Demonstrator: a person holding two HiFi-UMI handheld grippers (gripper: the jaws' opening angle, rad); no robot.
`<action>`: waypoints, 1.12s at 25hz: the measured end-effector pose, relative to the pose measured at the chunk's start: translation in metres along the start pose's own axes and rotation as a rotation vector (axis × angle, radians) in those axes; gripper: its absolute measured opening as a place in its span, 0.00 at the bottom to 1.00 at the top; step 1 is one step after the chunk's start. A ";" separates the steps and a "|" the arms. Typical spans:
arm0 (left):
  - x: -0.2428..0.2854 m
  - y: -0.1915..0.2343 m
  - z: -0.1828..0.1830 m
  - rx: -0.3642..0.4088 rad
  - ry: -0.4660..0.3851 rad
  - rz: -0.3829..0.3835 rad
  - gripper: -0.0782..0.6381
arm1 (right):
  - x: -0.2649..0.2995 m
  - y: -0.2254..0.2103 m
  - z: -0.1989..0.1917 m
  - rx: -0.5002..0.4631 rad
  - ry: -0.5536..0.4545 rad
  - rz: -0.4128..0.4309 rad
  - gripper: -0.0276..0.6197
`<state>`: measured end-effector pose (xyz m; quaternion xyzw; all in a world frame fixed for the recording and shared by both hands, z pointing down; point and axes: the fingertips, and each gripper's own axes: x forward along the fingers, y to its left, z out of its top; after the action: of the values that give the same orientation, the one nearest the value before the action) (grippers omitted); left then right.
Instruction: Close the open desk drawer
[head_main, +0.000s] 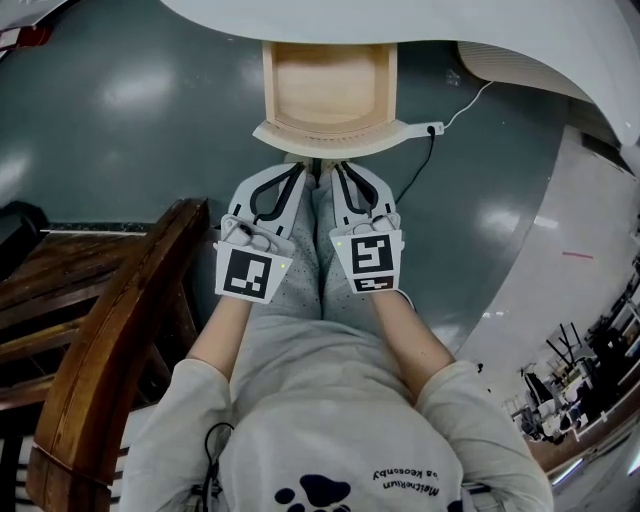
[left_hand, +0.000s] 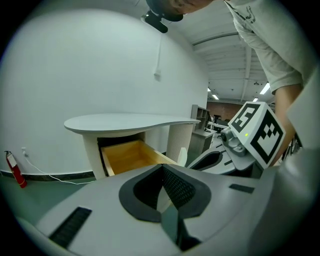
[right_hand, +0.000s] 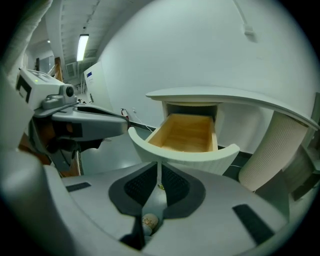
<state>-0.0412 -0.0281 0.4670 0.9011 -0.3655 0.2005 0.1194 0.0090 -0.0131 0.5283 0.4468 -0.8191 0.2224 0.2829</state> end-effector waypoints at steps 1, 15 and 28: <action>0.002 -0.001 -0.002 0.003 0.003 -0.005 0.12 | 0.003 0.000 -0.004 0.004 0.011 -0.002 0.07; 0.016 -0.012 -0.035 -0.007 0.064 -0.055 0.12 | 0.036 -0.002 -0.047 0.110 0.144 -0.022 0.18; 0.020 -0.006 -0.057 -0.010 0.107 -0.059 0.12 | 0.065 -0.006 -0.069 0.146 0.230 -0.036 0.25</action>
<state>-0.0391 -0.0155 0.5260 0.8989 -0.3329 0.2428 0.1489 0.0041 -0.0128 0.6232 0.4521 -0.7548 0.3261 0.3458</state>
